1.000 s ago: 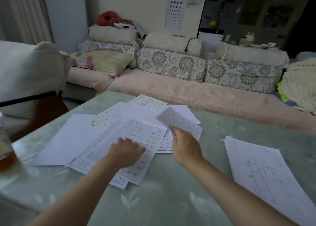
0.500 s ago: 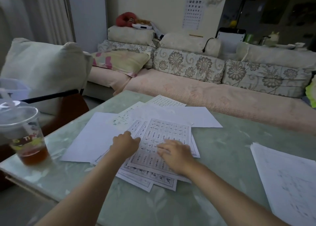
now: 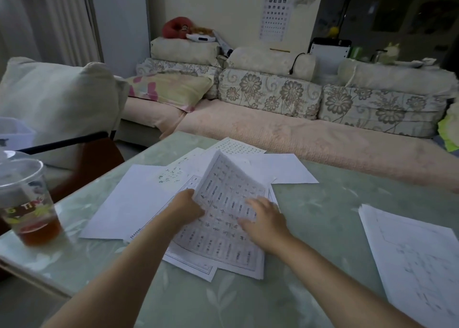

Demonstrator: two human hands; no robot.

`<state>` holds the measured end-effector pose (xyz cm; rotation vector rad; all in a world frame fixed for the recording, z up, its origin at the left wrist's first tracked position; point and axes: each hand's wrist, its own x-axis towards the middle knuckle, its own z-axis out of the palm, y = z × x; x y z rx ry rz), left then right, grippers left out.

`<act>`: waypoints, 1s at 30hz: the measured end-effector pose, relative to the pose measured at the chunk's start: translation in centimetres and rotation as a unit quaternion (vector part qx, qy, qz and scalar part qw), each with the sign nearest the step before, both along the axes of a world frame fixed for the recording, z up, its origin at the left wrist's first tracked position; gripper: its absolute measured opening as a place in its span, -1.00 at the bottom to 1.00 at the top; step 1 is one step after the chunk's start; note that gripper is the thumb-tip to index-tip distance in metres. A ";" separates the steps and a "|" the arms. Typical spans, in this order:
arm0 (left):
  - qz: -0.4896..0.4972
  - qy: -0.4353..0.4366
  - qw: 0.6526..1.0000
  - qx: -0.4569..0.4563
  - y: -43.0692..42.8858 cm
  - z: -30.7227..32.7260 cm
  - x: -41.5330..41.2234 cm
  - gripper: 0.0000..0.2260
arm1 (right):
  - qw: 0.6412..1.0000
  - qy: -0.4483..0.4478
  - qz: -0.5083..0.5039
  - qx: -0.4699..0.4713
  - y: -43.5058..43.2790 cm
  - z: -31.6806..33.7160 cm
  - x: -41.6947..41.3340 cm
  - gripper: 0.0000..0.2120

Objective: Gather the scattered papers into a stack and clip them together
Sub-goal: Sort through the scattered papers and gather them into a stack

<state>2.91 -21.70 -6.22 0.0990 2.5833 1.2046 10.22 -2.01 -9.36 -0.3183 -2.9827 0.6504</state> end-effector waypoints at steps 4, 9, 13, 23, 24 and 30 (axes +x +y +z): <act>-0.005 -0.019 0.991 0.135 -1.7 0.5 0.3 -0.75 | 0.963 0.078 -0.145 -0.215 1.9 0.8 -0.4 -0.37; -0.028 -0.006 0.995 0.100 -2.1 -0.3 0.4 -0.76 | 0.907 0.078 -0.140 -0.391 1.9 1.6 -0.4 -0.65; 0.011 0.136 0.960 -0.244 -3.3 -1.5 -1.1 -0.59 | 0.935 0.041 -0.173 -0.308 1.6 0.4 -1.1 -0.68; 0.042 -0.014 0.984 -0.175 -3.3 -0.6 -1.8 -0.66 | 0.964 -0.053 -0.186 -0.184 0.3 -0.2 -2.5 -0.26; 0.036 -0.019 0.986 -0.164 -3.2 -0.5 -1.7 -0.74 | 0.965 -0.060 -0.183 -0.175 0.2 -0.3 -2.6 -0.27; 0.023 -0.090 0.994 -0.065 -3.0 -0.1 -1.2 -0.74 | 0.974 -0.069 -0.151 -0.156 0.5 -0.1 -2.7 -0.44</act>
